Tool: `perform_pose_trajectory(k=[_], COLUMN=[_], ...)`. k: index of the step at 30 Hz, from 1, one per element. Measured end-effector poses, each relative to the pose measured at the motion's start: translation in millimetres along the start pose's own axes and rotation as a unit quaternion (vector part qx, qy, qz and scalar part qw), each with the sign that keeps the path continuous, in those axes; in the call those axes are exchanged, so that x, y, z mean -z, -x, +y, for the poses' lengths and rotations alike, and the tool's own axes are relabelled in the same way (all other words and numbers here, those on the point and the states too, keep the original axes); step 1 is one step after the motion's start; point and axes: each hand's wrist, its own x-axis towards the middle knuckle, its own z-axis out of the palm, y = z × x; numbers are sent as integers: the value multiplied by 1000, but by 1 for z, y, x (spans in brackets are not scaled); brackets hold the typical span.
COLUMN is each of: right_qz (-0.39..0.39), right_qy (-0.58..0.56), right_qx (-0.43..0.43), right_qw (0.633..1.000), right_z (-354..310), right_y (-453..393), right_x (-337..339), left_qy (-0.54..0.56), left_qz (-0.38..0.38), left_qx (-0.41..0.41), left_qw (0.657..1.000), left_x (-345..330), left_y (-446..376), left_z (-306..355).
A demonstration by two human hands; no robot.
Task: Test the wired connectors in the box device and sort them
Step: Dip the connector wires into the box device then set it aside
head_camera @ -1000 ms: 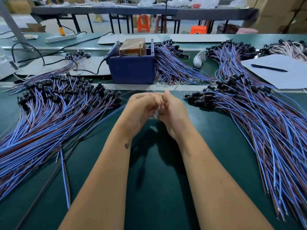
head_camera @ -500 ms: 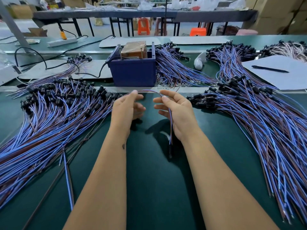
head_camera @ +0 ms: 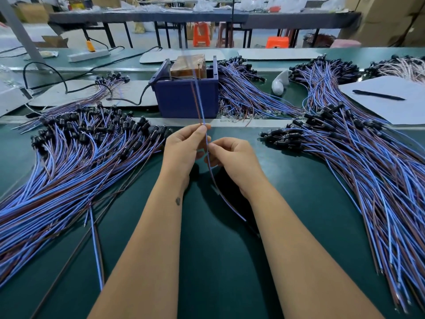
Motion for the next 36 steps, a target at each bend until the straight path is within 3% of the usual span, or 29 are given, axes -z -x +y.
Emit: perform_pose_trajectory(k=[12, 25, 36], right_qz=[31, 100, 154], right_qy=[-10, 25, 6], right_qx=[11, 3, 5], right_qw=[999, 995, 988], right_z=[-3, -1, -2], right_y=[0, -4, -5], right_x=[1, 4, 7], left_qy=[-50, -121, -116], left_qz=[-48, 125, 159], left_qx=[9, -56, -43], left_qw=[998, 983, 979], left_x=[-5, 14, 22], left_y=[1, -11, -17], left_z=[-4, -8, -12])
